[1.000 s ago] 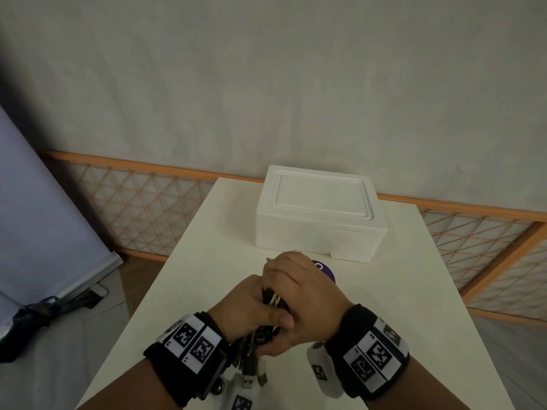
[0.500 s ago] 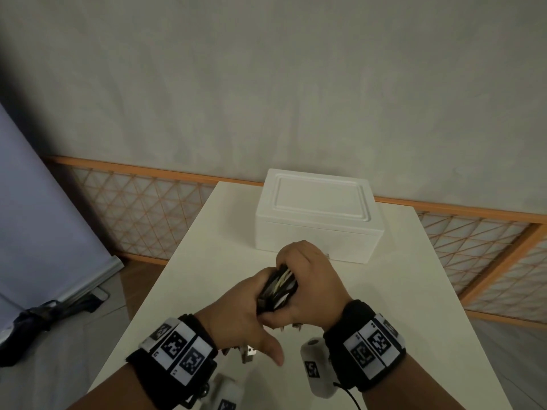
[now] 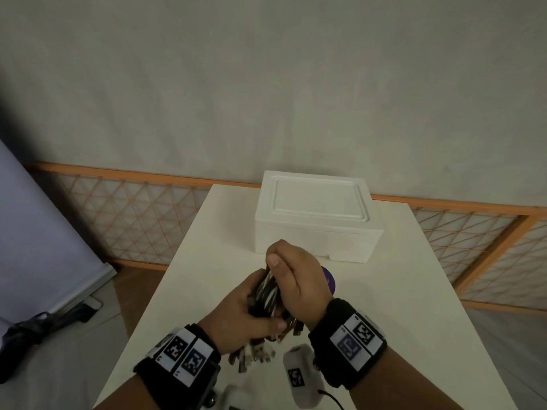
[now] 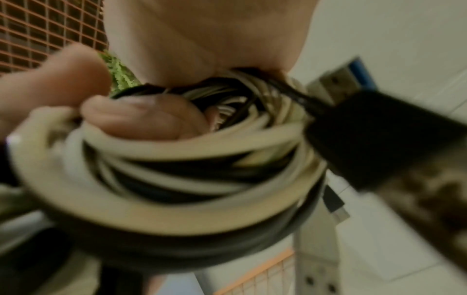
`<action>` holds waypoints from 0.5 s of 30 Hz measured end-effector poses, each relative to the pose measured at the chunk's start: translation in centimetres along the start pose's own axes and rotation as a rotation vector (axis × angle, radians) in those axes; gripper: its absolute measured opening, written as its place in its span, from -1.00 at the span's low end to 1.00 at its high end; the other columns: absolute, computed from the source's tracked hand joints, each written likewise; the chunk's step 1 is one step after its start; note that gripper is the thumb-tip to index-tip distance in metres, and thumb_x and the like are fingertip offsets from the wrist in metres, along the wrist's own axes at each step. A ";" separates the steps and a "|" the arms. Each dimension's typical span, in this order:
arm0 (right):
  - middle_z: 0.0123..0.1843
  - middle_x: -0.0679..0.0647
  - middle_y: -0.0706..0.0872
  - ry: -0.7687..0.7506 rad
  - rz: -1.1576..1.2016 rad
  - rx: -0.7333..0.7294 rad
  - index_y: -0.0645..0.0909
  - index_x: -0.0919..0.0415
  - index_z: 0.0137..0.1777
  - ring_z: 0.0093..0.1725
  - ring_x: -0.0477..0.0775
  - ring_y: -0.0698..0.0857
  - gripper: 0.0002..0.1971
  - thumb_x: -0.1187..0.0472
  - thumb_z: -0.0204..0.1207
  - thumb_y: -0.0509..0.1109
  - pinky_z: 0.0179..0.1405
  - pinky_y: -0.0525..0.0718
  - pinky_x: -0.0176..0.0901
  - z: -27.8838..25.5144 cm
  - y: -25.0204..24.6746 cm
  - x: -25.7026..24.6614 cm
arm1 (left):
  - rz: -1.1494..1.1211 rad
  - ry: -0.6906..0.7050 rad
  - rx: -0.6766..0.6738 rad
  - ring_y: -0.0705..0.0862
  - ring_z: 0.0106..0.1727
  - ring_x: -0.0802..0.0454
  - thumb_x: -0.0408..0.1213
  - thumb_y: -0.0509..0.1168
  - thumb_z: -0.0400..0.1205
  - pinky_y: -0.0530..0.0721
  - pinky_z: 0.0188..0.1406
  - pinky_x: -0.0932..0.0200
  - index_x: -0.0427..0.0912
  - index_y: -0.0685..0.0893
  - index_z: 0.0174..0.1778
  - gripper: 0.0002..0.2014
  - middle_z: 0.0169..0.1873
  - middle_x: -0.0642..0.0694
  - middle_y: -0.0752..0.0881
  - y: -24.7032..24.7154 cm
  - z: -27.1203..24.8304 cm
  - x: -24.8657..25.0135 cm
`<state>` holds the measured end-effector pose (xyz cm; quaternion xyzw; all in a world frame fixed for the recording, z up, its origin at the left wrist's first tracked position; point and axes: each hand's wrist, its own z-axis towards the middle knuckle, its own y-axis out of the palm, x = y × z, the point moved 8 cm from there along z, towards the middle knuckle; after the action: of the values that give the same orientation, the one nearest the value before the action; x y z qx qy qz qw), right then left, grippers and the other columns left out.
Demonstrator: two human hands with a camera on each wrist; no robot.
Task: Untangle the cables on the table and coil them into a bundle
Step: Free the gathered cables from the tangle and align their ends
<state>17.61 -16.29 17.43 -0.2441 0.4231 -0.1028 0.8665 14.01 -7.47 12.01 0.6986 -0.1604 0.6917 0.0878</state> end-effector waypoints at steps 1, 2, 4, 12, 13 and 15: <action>-0.31 -0.11 0.59 0.025 -0.020 -0.009 0.52 0.11 -0.12 -0.29 -0.07 0.58 -0.59 -0.18 0.63 0.02 -0.30 0.58 0.00 0.3 0.4 0.1 | -0.042 0.004 0.002 0.74 -0.05 0.02 -0.42 0.48 0.33 0.70 -0.04 0.12 -0.15 0.55 0.24 -0.47 -0.14 -0.06 0.76 -0.3 0.0 0.1; -0.27 -0.10 0.63 0.047 -0.031 -0.013 0.55 0.11 -0.08 -0.25 -0.09 0.61 -0.60 -0.20 0.61 0.07 -0.26 0.61 -0.03 0.4 0.6 0.3 | -0.079 0.007 0.006 0.73 -0.10 0.01 -0.46 0.44 0.32 0.69 -0.07 0.11 -0.18 0.58 0.20 -0.50 -0.21 -0.05 0.75 -0.6 0.1 0.3; -0.19 -0.12 0.69 0.123 0.016 0.008 0.60 0.09 -0.01 -0.16 -0.12 0.66 -0.60 -0.24 0.52 0.19 -0.16 0.65 -0.12 0.3 1.0 1.2 | -0.162 0.012 0.035 0.72 -0.12 -0.10 -0.51 0.40 0.28 0.70 -0.08 0.04 -0.25 0.62 0.17 -0.51 -0.22 -0.18 0.73 -1.4 0.4 0.3; -0.34 0.11 0.74 0.561 0.312 0.146 0.63 0.12 -0.29 -0.28 0.09 0.74 -0.44 -0.43 0.36 0.24 -0.13 0.72 0.15 -1.4 3.3 4.2 | -0.455 -0.044 -0.089 0.54 -0.45 -0.07 -0.55 0.35 0.11 0.57 -0.35 0.15 -0.27 0.64 -0.29 -0.73 -0.49 -0.22 0.53 -1.9 0.5 -0.5; -0.38 0.13 0.70 0.573 0.315 0.154 0.59 0.14 -0.33 -0.31 0.12 0.71 -0.43 -0.42 0.39 0.22 -0.15 0.70 0.17 -1.3 3.3 4.2 | -0.482 -0.047 -0.111 0.53 -0.47 -0.06 -0.55 0.35 0.11 0.55 -0.37 0.16 -0.28 0.63 -0.31 -0.75 -0.49 -0.21 0.53 -1.9 0.5 -0.5; -0.41 0.22 0.65 0.604 0.323 0.168 0.53 0.22 -0.38 -0.35 0.12 0.65 -0.44 -0.30 0.51 0.19 -0.18 0.67 0.15 -1.0 3.3 4.3 | -0.481 -0.058 -0.155 0.53 -0.48 -0.03 -0.59 0.31 0.12 0.54 -0.40 0.19 -0.36 0.59 -0.23 -0.71 -0.50 -0.18 0.52 -1.7 0.8 -0.5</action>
<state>19.35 -15.41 12.29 -0.0603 0.6835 -0.0664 0.7244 15.39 -6.13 11.66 0.7274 -0.0447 0.6161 0.2987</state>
